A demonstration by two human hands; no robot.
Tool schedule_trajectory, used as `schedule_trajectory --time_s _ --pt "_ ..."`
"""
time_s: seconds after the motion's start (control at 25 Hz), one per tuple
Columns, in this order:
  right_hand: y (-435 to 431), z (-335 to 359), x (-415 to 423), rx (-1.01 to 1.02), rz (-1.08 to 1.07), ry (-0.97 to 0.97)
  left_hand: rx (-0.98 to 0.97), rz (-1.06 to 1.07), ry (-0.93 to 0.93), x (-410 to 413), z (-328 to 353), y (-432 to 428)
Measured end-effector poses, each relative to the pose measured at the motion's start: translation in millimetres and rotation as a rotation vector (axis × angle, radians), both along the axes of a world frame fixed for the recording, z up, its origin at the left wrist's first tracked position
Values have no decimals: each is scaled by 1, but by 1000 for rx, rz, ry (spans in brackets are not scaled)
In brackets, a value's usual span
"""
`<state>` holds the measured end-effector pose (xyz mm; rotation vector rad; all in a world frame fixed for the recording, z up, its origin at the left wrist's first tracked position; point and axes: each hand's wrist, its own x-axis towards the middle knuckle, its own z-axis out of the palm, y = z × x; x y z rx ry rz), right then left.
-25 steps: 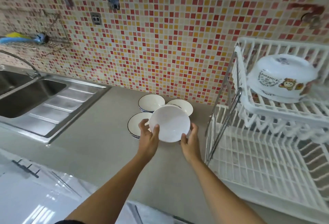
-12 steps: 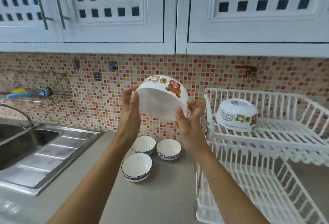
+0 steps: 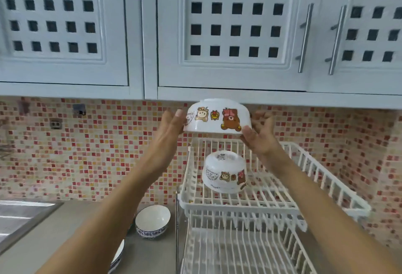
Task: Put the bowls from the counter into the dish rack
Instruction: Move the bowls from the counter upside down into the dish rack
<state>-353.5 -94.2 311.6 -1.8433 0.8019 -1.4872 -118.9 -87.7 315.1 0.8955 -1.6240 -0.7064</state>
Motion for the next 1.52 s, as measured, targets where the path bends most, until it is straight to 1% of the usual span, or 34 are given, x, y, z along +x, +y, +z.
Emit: schedule_trajectory --time_s 0.12,0.2,0.28,0.36,0.4,0.48,0.56,0.64,0.84,1.0,1.12,1.24,1.36,1.44,1.52 --pt "-27 -3 -48 81 -71 243 133 -39 1 -39 -11 -22" --pt "-63 -19 -96 125 -90 393 154 -7 -14 -88 -28 -55" --pt "-71 -31 -91 140 -134 513 178 16 -36 -85 -38 -58" --pt "-79 -44 -86 176 -81 558 240 42 -25 -83 -55 -66" --pt "-79 -45 -84 172 -68 596 239 49 -13 -80 -58 -65" --pt "-78 -50 -79 121 -105 723 263 56 1 -76 -61 -61" --pt "-69 -52 -72 -10 -176 896 303 38 15 -72 -62 -54" --pt "-61 -54 -68 -137 -206 995 341 9 12 -70 -62 -47" --pt "-58 -59 -76 -170 -223 1051 403 -17 -54 -74 -61 -45" --pt "-63 -66 -71 -192 -232 1082 422 12 -106 -73 -68 -50" --pt "-64 -66 -71 -157 -248 1088 426 -4 -160 -71 -69 -50" --pt "-59 -62 -74 -94 -259 1123 427 0 -264 -70 -63 -44" --pt "-48 -54 -67 -27 -343 1198 397 -44 -264 -58 -52 -37" --pt "-36 -45 -52 15 -356 1127 358 -29 -292 -39 -45 -31" --pt "-21 -32 -30 55 -315 970 310 20 -323 -15 -42 -26"
